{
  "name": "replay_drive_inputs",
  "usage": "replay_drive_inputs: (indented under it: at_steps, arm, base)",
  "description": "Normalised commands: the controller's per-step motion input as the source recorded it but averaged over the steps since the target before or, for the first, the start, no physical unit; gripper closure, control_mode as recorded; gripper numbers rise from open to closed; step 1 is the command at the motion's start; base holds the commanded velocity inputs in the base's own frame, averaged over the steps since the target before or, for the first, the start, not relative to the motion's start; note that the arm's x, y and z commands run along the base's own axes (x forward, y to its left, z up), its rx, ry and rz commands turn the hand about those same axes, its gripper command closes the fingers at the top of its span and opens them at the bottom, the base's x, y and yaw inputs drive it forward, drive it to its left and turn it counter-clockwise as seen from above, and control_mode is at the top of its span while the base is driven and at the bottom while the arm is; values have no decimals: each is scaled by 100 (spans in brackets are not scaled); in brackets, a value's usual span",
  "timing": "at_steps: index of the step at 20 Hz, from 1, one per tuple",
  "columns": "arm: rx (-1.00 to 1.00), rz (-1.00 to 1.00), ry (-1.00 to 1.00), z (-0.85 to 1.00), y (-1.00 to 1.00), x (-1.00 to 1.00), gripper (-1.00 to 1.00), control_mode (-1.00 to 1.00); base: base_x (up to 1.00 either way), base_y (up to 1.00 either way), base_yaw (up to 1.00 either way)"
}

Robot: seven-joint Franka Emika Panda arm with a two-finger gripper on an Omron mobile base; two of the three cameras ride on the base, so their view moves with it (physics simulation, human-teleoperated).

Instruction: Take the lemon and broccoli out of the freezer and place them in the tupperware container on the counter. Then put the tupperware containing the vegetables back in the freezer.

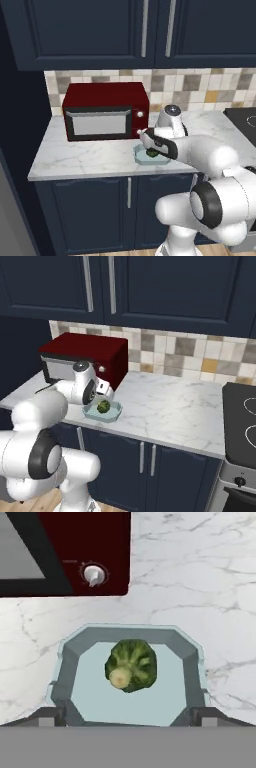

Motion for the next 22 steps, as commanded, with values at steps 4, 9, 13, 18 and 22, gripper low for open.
replay_drive_inputs:
  at_steps: [4, 9, 13, 18, 22]
  arm:
    - [2, 0, -17, 83, 0, -100, -100, -100]
    - [4, 0, -15, 81, 0, -100, -100, -100]
    - [4, 0, -9, 100, 0, -100, -100, -100]
    - [4, 0, 0, 100, -2, -100, -100, -100]
    - [1, 0, 5, 95, 0, -100, -100, -100]
  base:
    - [0, 0, 0]
    - [0, 0, 0]
    - [0, 0, 0]
    - [0, 0, 0]
    - [0, 0, 0]
